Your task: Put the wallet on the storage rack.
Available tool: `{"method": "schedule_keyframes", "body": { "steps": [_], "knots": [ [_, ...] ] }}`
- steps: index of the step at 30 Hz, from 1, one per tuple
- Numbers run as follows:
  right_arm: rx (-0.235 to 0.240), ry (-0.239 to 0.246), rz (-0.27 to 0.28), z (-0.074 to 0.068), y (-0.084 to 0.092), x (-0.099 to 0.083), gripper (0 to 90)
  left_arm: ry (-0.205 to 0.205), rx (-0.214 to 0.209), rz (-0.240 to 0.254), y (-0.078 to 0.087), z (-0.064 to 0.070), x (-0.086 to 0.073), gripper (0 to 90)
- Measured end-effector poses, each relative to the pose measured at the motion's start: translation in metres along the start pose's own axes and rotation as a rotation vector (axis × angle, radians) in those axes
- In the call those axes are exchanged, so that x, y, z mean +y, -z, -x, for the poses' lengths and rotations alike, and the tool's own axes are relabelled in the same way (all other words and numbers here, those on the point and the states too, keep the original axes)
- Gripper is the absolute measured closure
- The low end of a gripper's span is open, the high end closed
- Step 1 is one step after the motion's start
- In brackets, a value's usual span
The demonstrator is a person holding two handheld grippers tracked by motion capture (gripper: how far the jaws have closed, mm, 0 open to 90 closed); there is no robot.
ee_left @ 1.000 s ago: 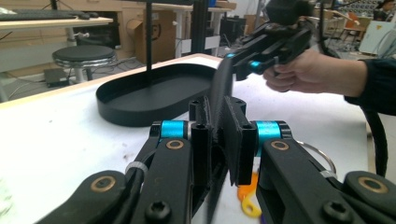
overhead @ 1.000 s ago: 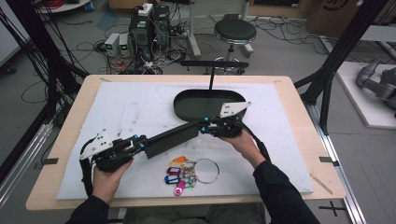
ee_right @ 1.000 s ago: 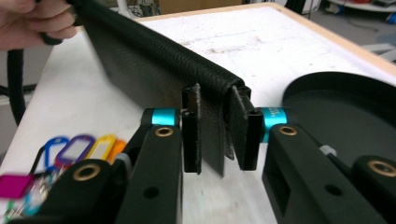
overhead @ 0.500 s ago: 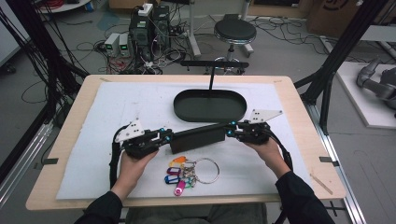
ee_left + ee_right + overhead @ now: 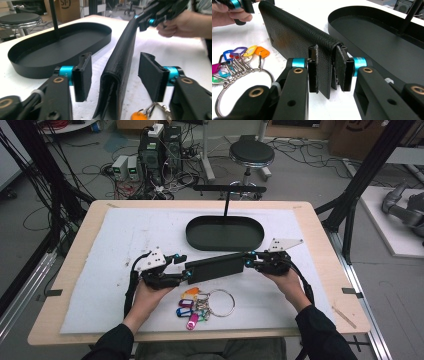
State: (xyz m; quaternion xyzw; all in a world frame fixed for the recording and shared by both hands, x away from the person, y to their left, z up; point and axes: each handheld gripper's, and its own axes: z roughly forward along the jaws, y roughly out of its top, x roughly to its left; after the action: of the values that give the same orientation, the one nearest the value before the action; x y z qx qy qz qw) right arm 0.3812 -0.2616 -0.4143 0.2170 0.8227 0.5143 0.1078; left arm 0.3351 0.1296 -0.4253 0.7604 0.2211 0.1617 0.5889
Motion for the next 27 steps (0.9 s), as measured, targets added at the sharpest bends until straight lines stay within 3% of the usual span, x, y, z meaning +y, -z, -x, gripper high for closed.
{"method": "schedule_keyframes", "body": {
  "steps": [3, 7, 9, 12, 18, 22, 27],
  "knots": [
    [0.002, -0.002, -0.003, 0.001, 0.000, 0.000, 72.9, -0.003, -0.001, -0.033, -0.006, -0.002, -0.003, 44.0],
    [0.005, 0.002, -0.001, 0.001, -0.001, -0.001, 68.5, -0.031, -0.047, -0.049, -0.009, -0.004, -0.006, 66.7],
    [0.004, 0.000, -0.004, 0.001, 0.000, -0.001, 63.2, -0.041, -0.060, -0.050, -0.009, -0.005, -0.006, 72.0],
    [-0.002, -0.017, 0.032, 0.003, 0.006, 0.000, 56.2, -0.030, -0.074, -0.042, -0.007, -0.006, -0.006, 74.0],
    [-0.023, -0.023, 0.112, 0.009, 0.027, 0.002, 44.2, -0.062, -0.113, -0.031, -0.002, -0.006, 0.002, 74.8],
    [0.004, -0.030, 0.141, 0.012, 0.038, 0.002, 36.5, -0.076, -0.147, 0.019, 0.004, -0.005, 0.010, 74.8],
    [0.065, 0.006, 0.150, 0.007, 0.041, 0.006, 32.3, -0.089, -0.205, 0.055, 0.008, -0.004, 0.020, 74.7]
  ]
}}
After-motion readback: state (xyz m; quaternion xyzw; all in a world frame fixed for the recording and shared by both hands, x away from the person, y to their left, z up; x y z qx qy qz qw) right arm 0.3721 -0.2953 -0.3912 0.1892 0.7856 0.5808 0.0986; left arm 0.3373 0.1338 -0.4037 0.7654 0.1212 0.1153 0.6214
